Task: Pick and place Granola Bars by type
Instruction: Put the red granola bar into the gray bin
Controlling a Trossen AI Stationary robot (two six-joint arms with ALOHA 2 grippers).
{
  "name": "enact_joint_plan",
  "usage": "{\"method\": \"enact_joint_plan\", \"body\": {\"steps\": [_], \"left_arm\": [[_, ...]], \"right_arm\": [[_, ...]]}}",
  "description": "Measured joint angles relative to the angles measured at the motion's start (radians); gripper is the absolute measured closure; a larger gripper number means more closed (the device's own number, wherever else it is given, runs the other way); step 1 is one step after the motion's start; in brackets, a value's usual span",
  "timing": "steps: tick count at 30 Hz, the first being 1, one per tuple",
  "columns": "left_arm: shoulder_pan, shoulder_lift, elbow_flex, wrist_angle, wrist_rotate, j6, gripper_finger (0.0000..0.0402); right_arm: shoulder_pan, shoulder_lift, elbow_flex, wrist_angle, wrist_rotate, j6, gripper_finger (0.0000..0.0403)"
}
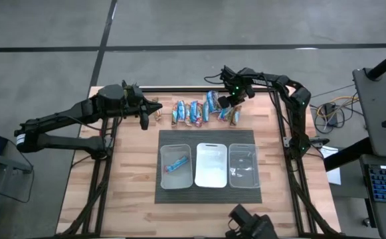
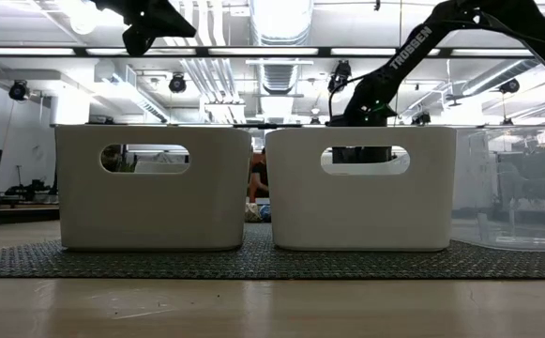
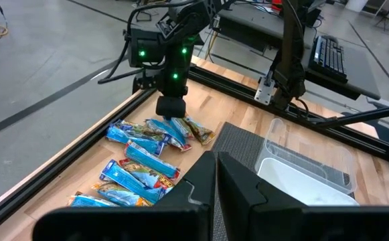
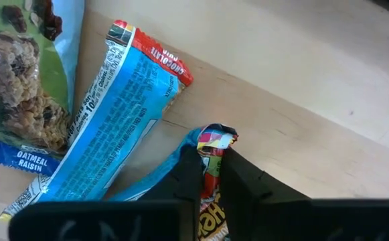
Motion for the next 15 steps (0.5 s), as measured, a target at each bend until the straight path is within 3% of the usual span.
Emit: {"method": "enact_joint_plan", "body": {"steps": [15], "left_arm": [[0.000,0.000,0.000,0.000,0.000,0.013,0.0401]], "right_arm": [[-0.004,-0.228,0.011,0.003,-0.014,-0.018,0.0372]]}}
